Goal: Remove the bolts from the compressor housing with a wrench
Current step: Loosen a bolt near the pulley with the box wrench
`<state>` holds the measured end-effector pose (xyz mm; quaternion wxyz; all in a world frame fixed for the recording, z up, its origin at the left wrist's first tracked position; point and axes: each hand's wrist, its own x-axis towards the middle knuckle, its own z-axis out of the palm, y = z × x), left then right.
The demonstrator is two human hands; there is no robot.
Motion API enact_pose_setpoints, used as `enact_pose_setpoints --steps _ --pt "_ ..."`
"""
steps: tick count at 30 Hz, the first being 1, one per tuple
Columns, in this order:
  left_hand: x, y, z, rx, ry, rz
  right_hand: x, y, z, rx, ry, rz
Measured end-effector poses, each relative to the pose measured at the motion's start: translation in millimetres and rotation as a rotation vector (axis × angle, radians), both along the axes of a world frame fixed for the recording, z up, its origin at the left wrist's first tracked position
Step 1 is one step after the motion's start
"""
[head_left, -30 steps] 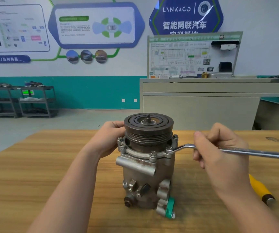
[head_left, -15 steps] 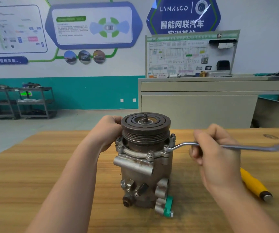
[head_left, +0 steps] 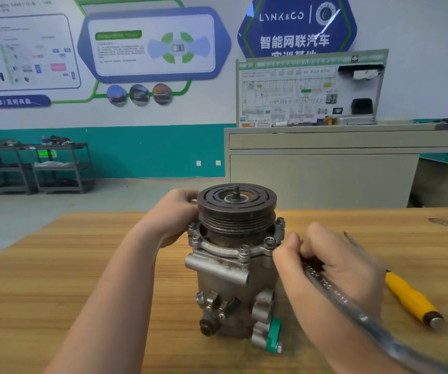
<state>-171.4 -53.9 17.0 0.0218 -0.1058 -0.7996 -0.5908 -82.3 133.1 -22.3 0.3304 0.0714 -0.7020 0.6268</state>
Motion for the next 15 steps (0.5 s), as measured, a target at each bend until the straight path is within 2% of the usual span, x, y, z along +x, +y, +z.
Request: enact_pose_setpoints --steps 2,3,5,7,9,11,12,15 --pt "0 -5 0 -0.009 -0.032 -0.053 19 19 13 0.166 0.268 0.07" --pt "0 -6 0 -0.01 -0.042 -0.062 27 31 18 0.146 0.323 0.137" --pt "-1 -7 0 -0.008 -0.039 -0.044 22 45 26 -0.081 0.238 0.374" --pt "0 -4 1 -0.009 -0.021 -0.017 6 49 23 -0.371 0.003 0.594" --pt "0 -2 1 -0.01 -0.016 0.012 -3 47 18 -0.597 -0.099 0.647" --pt "1 2 2 -0.014 -0.005 0.035 -2 46 14 -0.715 -0.018 0.604" --pt "2 4 3 -0.017 0.005 0.05 -1 47 14 -0.686 0.048 0.522" --pt "3 8 4 -0.03 0.028 0.069 6 40 19 -0.319 0.182 0.185"
